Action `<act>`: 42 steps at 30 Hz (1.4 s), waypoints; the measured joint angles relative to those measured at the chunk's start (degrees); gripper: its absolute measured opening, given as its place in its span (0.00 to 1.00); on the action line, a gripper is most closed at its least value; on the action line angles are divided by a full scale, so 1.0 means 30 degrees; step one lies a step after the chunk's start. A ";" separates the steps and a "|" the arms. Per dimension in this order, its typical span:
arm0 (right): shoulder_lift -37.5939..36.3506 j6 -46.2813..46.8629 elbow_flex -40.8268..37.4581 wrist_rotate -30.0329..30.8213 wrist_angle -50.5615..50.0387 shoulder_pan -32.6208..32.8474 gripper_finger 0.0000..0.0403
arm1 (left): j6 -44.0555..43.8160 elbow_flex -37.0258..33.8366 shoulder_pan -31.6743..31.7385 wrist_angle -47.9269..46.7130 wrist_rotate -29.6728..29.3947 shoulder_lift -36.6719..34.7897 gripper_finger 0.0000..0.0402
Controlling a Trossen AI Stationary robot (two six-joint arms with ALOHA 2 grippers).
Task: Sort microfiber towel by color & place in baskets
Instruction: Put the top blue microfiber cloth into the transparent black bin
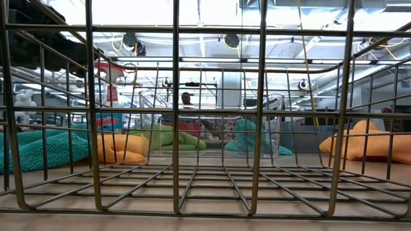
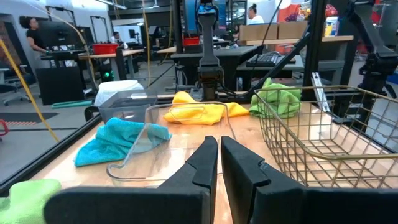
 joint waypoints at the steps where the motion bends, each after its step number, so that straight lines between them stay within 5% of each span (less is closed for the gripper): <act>1: 0.0080 -0.0116 0.0000 0.0003 0.0019 0.0000 0.00 | -0.0001 -0.0001 0.0001 0.0027 -0.0260 0.0000 0.07; 5: 0.0437 -0.0286 0.0000 -0.0053 0.0001 0.0000 0.00 | -0.2802 0.0001 -0.0005 0.0135 -0.0608 0.0000 0.07; 14: 0.0429 -0.0296 -0.2127 -0.1538 0.2907 0.0223 0.00 | -0.3049 0.1420 -0.0021 0.2087 -0.0859 -0.0007 0.07; 21: 0.0429 -0.0272 -0.4095 -0.1509 0.4255 0.0219 0.00 | -0.2837 0.4569 -0.0021 0.0307 -0.0838 0.0742 0.07; 35: 0.0436 0.0238 -0.6564 -0.1494 0.6851 0.0219 0.00 | -0.1593 1.7890 -0.0021 -0.8868 -0.1831 1.2232 0.07; 42: 0.0436 0.0246 -0.6564 -0.1494 0.6781 0.0219 0.00 | -0.0026 1.9671 -0.0021 -0.8661 -0.1836 1.6608 0.07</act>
